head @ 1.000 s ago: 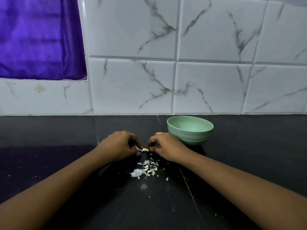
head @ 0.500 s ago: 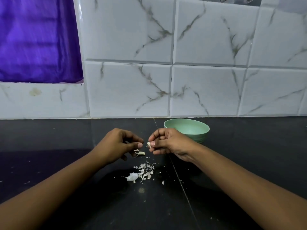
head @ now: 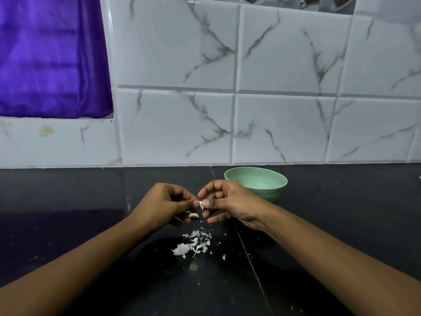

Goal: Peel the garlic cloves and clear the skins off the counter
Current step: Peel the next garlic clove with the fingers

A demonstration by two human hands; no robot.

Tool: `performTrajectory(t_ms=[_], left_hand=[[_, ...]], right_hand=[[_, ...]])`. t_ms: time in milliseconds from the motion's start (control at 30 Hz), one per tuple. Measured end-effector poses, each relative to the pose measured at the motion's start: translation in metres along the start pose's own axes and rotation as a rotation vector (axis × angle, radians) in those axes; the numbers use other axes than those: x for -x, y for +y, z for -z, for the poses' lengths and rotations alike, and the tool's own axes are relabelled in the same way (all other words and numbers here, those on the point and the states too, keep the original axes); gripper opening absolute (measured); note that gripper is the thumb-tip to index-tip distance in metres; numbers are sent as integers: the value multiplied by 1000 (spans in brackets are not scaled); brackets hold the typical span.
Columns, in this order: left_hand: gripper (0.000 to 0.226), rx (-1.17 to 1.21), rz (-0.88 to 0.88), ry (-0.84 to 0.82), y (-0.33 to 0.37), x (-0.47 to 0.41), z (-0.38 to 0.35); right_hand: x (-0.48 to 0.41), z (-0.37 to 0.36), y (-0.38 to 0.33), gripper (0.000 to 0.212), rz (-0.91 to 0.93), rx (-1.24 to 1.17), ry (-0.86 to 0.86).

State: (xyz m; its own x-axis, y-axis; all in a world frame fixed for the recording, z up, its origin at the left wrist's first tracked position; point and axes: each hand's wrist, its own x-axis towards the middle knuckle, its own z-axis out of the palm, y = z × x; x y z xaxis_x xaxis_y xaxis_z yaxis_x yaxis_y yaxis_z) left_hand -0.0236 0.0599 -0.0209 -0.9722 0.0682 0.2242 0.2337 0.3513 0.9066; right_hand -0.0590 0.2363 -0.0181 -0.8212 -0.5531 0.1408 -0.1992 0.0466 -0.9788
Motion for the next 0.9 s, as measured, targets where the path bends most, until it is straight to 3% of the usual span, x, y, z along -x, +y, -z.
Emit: performTrajectory(t_ms=[367,667,900], left_hand=[[9,48,1,-6,6,4,-2],[12,228,162,-113,7,5,0],[24,266,158,-35,9,5,-1]], right_hand=[[1,-2,0,16,0,-57,65],[1,-3,0,17,39,-17,76],[-1,-9,2,21,140,108,151]])
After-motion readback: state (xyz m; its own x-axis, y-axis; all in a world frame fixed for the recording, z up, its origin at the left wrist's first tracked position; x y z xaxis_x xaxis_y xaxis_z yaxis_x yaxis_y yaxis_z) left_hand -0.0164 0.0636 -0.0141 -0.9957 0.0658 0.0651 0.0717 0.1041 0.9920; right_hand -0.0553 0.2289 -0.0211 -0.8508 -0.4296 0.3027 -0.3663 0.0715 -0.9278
